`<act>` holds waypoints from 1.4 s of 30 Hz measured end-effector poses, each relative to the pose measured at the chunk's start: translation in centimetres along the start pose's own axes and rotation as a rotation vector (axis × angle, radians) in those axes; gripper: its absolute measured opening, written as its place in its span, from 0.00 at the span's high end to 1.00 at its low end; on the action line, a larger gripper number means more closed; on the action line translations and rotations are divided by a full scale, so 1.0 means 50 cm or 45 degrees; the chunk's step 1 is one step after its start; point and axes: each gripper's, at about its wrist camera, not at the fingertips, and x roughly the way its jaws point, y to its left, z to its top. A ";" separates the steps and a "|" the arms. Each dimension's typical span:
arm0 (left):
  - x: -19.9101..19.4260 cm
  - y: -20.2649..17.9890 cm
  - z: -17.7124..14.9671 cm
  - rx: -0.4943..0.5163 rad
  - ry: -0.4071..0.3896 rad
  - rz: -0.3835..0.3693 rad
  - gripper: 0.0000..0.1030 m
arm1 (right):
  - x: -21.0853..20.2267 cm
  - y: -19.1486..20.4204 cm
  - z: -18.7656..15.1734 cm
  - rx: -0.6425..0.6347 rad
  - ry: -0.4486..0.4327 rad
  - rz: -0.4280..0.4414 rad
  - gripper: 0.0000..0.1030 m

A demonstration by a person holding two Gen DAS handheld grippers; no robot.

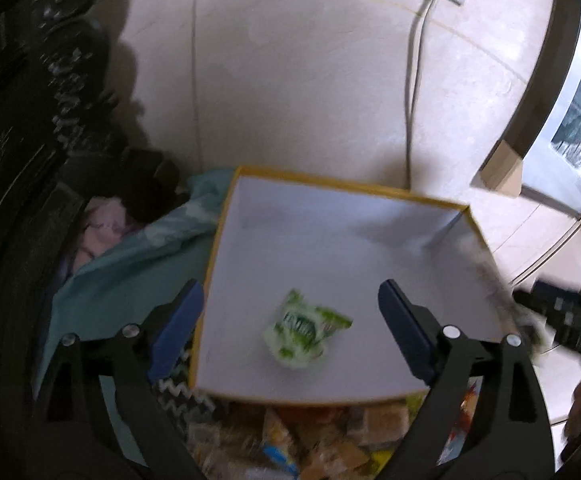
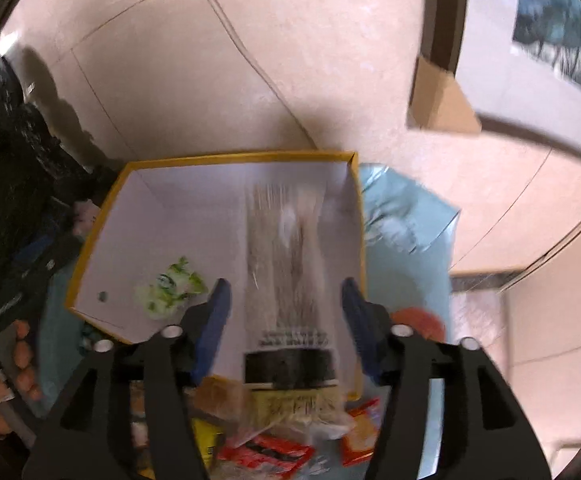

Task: Organize snacks
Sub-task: 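Drop green bag into yellow box with left tool while right tool drops clear pack, then grasp blue bag with left tool while right tool grasps red biscuit pack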

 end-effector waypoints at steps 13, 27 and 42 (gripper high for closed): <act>-0.146 0.078 -0.198 -0.002 -0.002 0.028 0.08 | -0.060 -0.032 -0.159 0.053 0.020 -0.020 0.32; -0.157 0.109 -0.540 0.348 0.192 0.089 0.08 | 0.119 -0.098 -0.391 -0.032 0.294 -0.242 0.32; -0.084 0.124 -0.567 0.181 0.274 0.069 0.08 | 0.182 -0.069 -0.362 -0.016 0.354 -0.120 0.51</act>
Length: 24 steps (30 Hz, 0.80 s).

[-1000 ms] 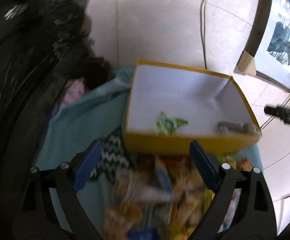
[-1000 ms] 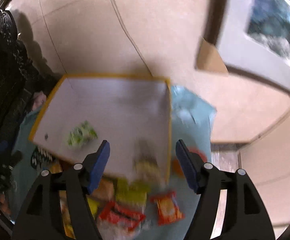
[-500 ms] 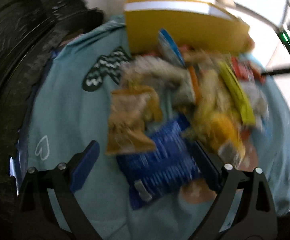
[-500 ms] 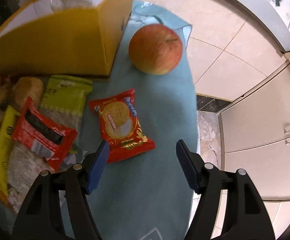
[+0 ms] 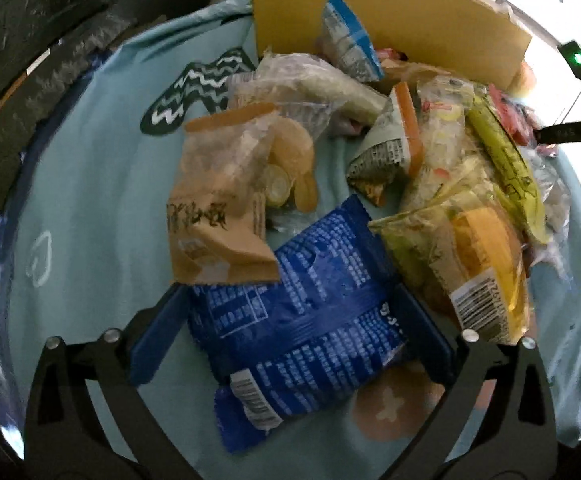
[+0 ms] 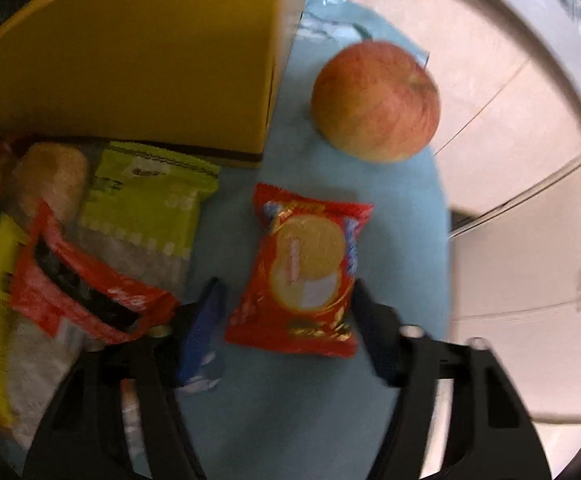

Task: Organize snacks
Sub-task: 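Grasp blue bag with left tool while right tool grasps red biscuit pack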

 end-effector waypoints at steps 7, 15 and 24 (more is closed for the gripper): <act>-0.027 0.036 -0.016 -0.065 -0.004 -0.132 0.28 | -0.025 -0.005 -0.046 0.046 -0.012 0.130 0.59; -0.064 0.035 -0.023 -0.048 -0.038 -0.160 0.32 | -0.061 -0.031 -0.090 0.165 -0.044 0.203 0.59; -0.134 0.027 0.003 -0.016 -0.175 -0.158 0.33 | -0.157 -0.025 -0.084 0.152 -0.167 0.287 0.59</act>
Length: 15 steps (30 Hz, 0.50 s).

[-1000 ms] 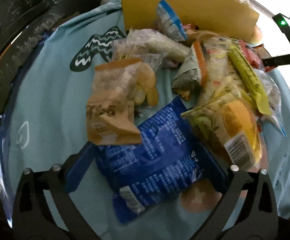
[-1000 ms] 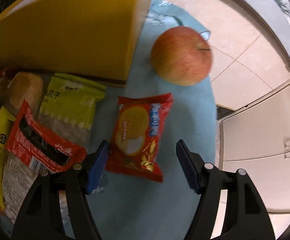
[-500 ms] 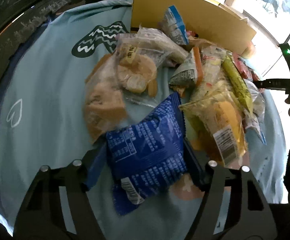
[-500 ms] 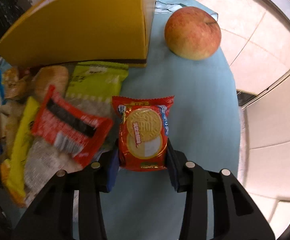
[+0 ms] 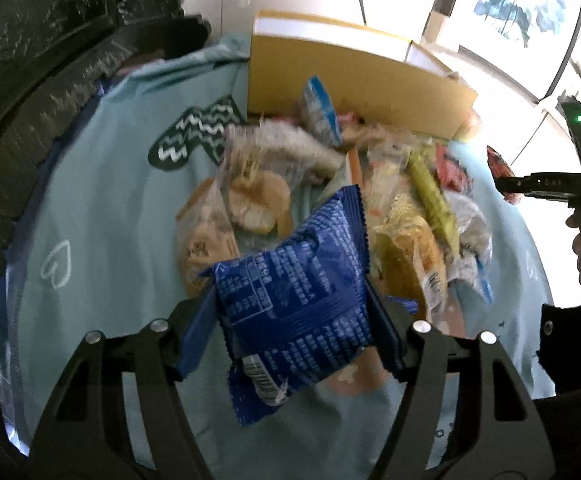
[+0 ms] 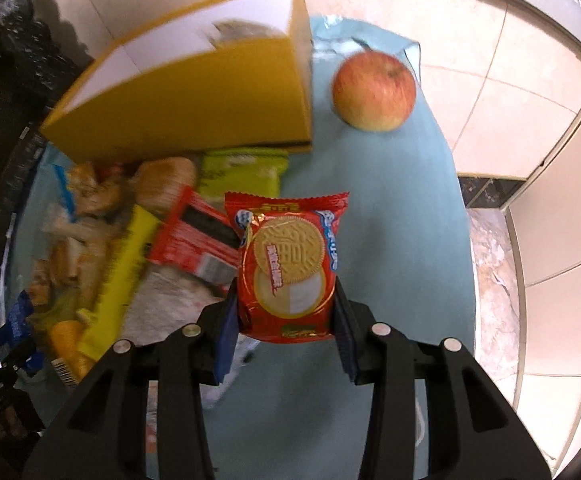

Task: Organize snacks
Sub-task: 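Grasp blue bag with left tool while right tool grasps red biscuit pack, then release blue bag into box with left tool while right tool releases red pack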

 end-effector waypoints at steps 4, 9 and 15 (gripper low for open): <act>-0.029 0.002 0.012 -0.004 -0.064 0.021 0.33 | -0.059 0.032 -0.029 -0.031 -0.047 0.056 0.59; -0.071 -0.004 0.035 -0.004 -0.141 0.025 0.32 | -0.111 0.098 -0.035 -0.084 -0.109 0.107 0.59; -0.113 -0.042 0.094 0.032 -0.222 0.019 0.32 | -0.185 0.149 -0.035 -0.133 -0.188 0.149 0.59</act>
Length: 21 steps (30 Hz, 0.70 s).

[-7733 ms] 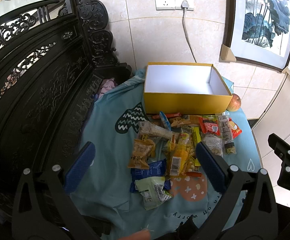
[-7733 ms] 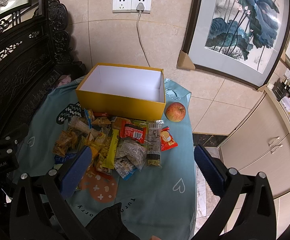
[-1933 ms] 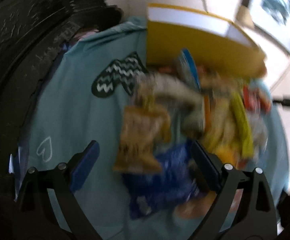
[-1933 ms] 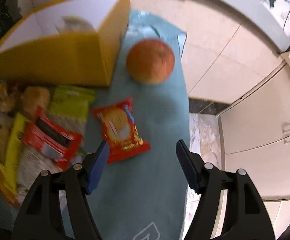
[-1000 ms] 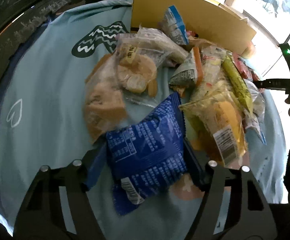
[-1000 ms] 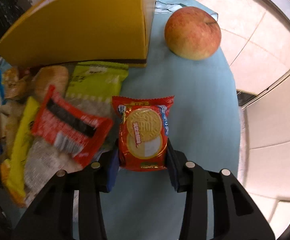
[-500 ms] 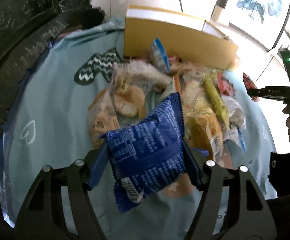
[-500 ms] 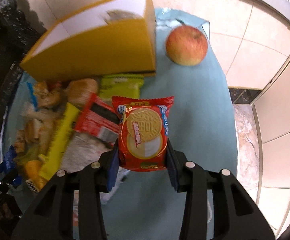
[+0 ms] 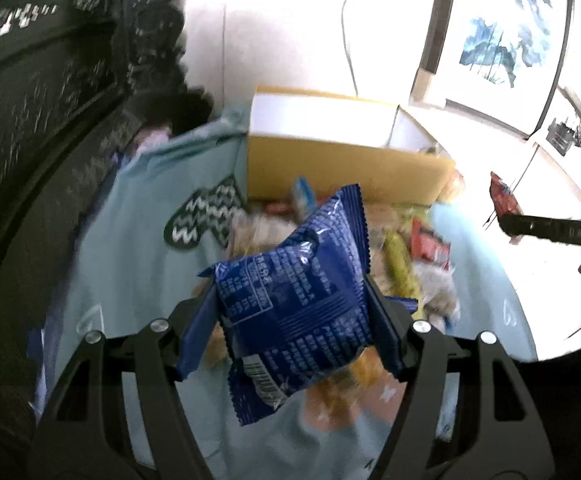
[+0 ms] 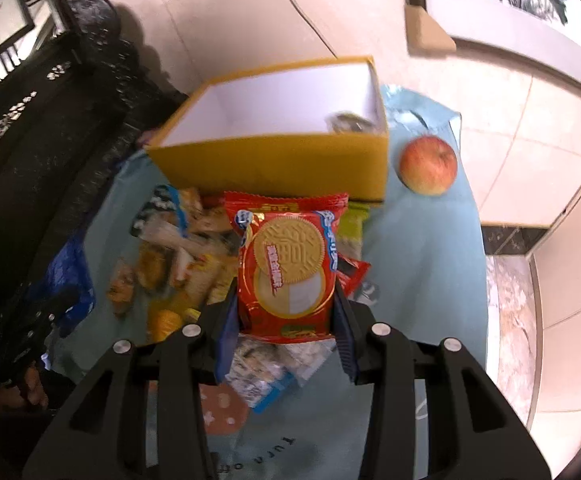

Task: Organize snacks
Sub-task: 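Release blue bag into box with left tool while right tool releases red pack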

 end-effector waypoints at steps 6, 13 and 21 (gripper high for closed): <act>-0.013 -0.040 0.073 0.038 -0.081 -0.025 0.32 | -0.047 0.040 0.027 -0.069 -0.062 -0.019 0.59; 0.007 -0.067 0.144 0.049 -0.109 -0.019 0.32 | -0.079 0.066 0.067 -0.126 -0.135 -0.041 0.59; 0.039 -0.096 0.230 0.052 -0.153 -0.023 0.32 | -0.087 0.075 0.120 -0.157 -0.197 -0.081 0.59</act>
